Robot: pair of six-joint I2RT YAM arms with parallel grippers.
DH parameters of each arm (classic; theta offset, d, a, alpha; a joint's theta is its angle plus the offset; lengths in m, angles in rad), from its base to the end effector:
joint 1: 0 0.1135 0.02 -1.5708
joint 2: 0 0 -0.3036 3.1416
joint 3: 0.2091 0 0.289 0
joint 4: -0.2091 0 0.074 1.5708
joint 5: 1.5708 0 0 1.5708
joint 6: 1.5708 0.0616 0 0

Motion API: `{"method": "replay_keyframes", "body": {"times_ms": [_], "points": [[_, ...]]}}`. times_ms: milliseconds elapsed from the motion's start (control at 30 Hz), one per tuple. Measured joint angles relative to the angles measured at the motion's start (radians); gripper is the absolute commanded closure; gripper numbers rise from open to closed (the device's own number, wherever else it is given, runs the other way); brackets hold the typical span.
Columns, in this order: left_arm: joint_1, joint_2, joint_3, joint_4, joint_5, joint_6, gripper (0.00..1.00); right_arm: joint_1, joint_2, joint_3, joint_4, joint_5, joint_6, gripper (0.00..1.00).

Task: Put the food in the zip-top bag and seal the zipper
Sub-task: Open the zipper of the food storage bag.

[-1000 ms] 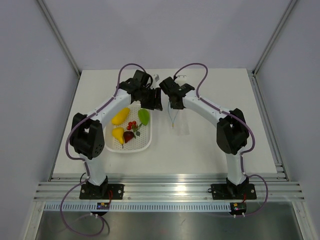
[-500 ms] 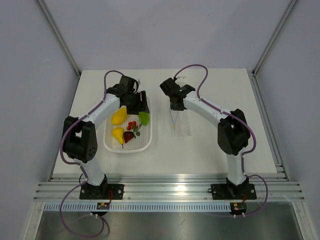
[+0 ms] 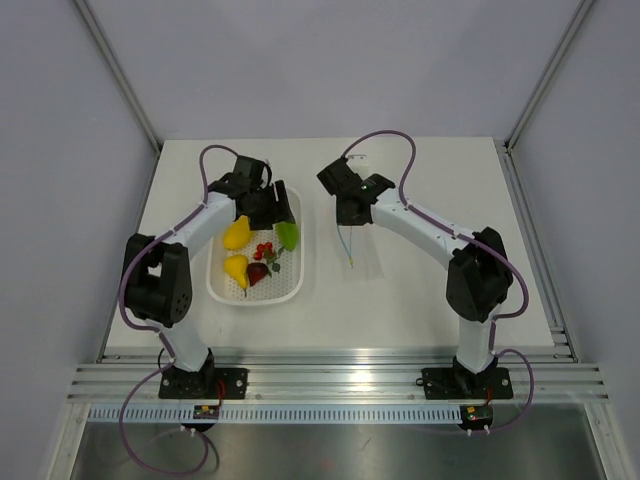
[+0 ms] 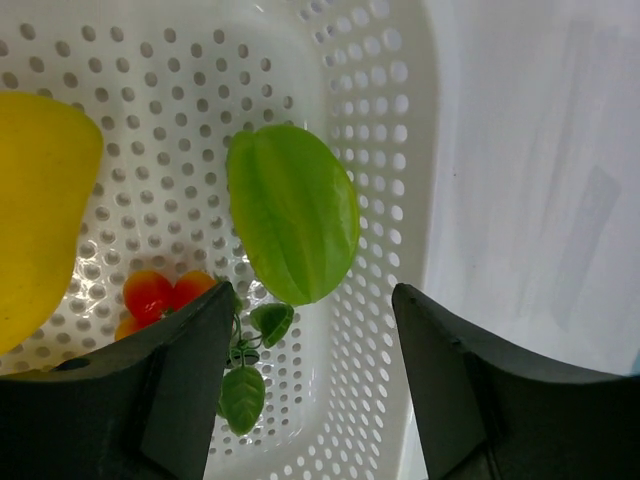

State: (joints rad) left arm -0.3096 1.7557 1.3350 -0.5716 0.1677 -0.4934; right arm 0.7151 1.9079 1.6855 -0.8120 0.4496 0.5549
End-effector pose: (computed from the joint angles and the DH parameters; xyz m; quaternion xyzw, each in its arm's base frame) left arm 0.4084 -0.1414 0.2384 -0.0639 0.9533 -0.1850 0.2303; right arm 0.3766 0.2916 0.2849 -0.0163 0.9417 -0.0198 0.3355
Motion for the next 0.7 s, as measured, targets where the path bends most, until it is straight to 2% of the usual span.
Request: {"method": "replay_keyframes", "body": {"times_ms": [133, 267, 500, 700], "points": [[-0.004, -0.064, -0.054, 0.059, 0.087, -0.023, 0.31, 0.016, -0.001, 0.000, 0.005, -0.016, -0.002, 1.00], [-0.050, -0.109, -0.035, 0.116, 0.194, -0.043, 0.31, 0.016, -0.001, 0.000, 0.006, -0.027, -0.005, 1.00], [-0.128, -0.070, -0.024, 0.226, 0.319, -0.123, 0.32, 0.017, -0.001, 0.000, 0.006, -0.044, -0.005, 1.00], [-0.137, -0.015, -0.011, 0.251, 0.338, -0.161, 0.37, 0.017, -0.005, 0.000, 0.006, -0.049, -0.005, 1.00]]}}
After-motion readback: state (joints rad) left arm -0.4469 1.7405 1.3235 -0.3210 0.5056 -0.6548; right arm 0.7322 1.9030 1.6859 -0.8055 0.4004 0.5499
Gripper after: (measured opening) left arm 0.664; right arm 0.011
